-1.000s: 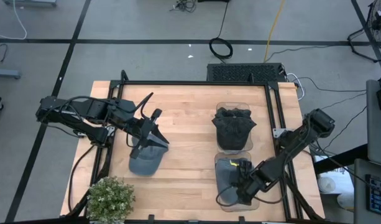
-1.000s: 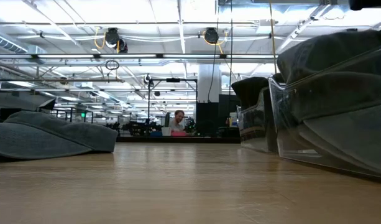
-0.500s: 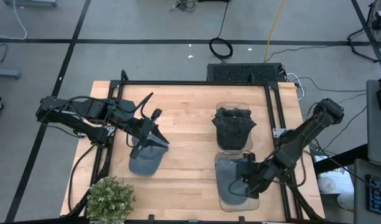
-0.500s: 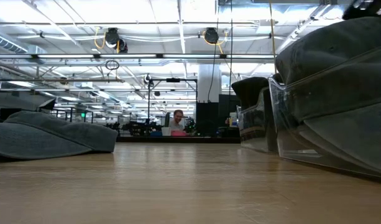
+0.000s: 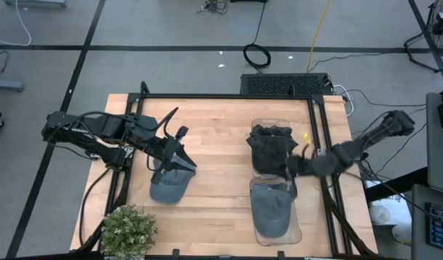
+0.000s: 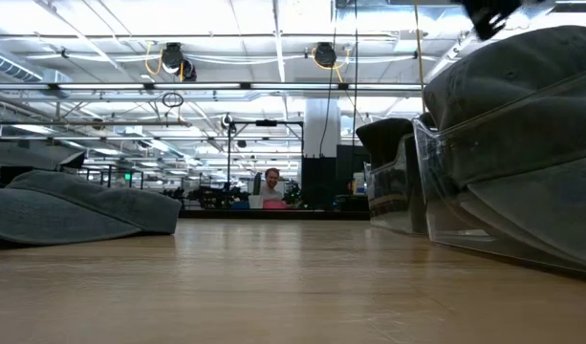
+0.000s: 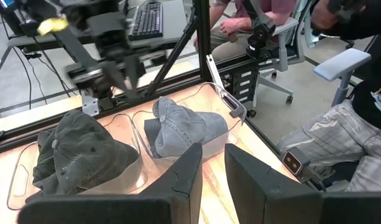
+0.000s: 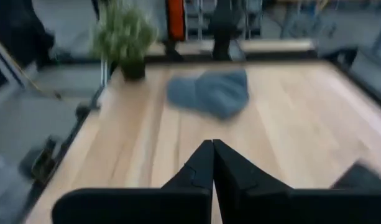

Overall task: Pick & Place hat
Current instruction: Put the blue cap into the bottom transparent bin

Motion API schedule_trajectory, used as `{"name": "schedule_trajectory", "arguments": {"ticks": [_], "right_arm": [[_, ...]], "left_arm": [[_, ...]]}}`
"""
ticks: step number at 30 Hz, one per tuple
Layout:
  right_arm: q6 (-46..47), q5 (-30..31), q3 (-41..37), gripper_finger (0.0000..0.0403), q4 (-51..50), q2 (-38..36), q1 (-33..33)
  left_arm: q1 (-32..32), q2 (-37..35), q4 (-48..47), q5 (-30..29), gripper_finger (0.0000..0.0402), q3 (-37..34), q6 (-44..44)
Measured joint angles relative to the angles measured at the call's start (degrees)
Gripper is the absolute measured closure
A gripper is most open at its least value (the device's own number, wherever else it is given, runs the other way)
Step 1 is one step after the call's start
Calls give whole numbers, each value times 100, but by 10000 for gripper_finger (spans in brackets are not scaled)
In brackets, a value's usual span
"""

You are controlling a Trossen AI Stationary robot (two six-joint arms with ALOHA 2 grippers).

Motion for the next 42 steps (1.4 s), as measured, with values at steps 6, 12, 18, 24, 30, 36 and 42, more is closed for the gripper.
{"name": "schedule_trajectory", "arguments": {"ticks": [6,12,18,24,30,36,42], "right_arm": [[-946,-2587,-662,403,1818,-355,-1930],[-1198,-2812,-662,403,1483,-863,-2966],[-1149,-2960,-662,403,1394,-1105,-3025],[-1189,-2995,-662,403,1381,-1014,-2873],[-1227,-2995,-662,403,1391,-834,-2747],[-1409,-2995,-842,403,1483,-811,-2685],[-1166,-2972,-920,403,1487,-823,-2686]], "left_arm": [[1,0,30,0,323,0,-9],[2,0,252,0,323,0,-3],[2,-2,1207,2,323,0,-342],[0,-2,1259,-95,323,7,-944],[-68,77,-580,-394,323,-1,-473],[-202,214,-2352,-2379,323,-17,-2179],[246,572,-4699,-2964,311,-192,-5337]]}}
